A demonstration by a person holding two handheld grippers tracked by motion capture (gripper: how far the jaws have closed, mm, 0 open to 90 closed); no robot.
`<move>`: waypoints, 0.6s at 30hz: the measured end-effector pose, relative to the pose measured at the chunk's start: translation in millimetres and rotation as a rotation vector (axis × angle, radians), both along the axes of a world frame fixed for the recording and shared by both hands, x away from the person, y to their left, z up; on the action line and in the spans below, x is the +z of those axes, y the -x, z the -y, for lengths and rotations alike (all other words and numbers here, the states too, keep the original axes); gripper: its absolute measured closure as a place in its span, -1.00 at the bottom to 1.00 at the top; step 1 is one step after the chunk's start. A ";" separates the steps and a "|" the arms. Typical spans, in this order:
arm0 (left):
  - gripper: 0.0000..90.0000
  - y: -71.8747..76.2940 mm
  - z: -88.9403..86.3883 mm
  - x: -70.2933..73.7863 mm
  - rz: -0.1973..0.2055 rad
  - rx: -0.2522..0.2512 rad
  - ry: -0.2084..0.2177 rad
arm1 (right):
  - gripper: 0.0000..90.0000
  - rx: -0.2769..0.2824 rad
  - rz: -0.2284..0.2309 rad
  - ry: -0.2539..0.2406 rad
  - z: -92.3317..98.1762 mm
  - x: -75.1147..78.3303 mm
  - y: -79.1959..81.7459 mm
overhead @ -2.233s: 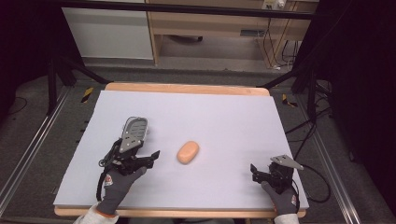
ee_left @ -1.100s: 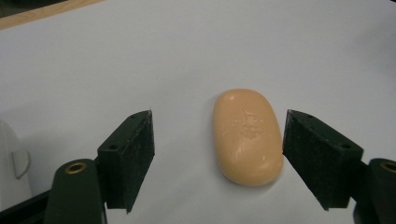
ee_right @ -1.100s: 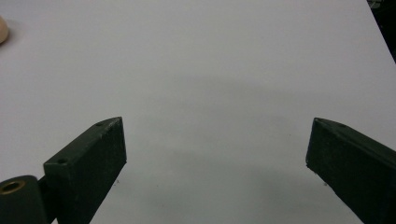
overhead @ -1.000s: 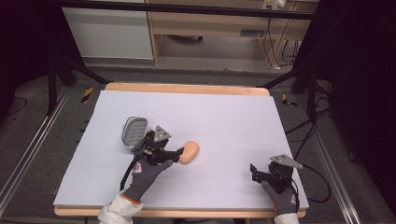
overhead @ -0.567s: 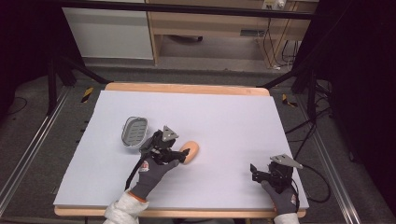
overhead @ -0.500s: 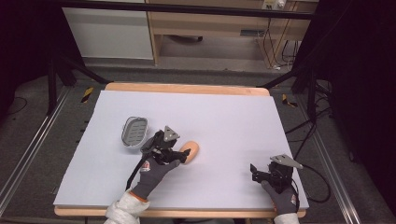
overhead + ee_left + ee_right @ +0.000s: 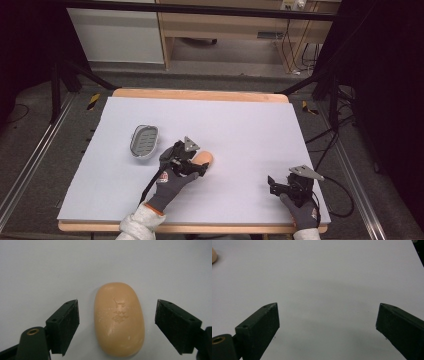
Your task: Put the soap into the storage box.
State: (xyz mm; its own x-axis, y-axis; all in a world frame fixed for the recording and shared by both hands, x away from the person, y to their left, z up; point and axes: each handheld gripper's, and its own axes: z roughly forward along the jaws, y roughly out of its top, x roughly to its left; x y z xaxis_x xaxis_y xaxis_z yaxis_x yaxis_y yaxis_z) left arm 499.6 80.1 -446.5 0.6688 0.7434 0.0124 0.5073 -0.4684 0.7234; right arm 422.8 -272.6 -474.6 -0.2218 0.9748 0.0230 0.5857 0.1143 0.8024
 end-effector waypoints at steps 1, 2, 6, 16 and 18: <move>-0.59 -0.3 1.4 -1.2 -0.003 0.003 0.001 | -0.88 0.000 -0.001 0.001 0.0 -0.1 -0.1; -0.59 -1.0 1.9 -1.9 -0.001 -0.001 -0.007 | -0.88 0.002 -0.002 0.004 0.2 -0.2 -0.2; -0.59 -3.2 4.5 -5.2 -0.011 0.003 -0.018 | -0.89 0.005 -0.005 0.005 0.2 -0.4 -0.4; -0.59 -9.1 10.4 -12.9 -0.033 0.002 -0.031 | -0.89 0.009 -0.011 0.002 -0.2 -0.9 -0.8; -0.58 -10.1 11.3 -14.1 -0.043 0.000 -0.035 | -0.89 0.010 -0.011 0.001 -0.3 -1.0 -0.9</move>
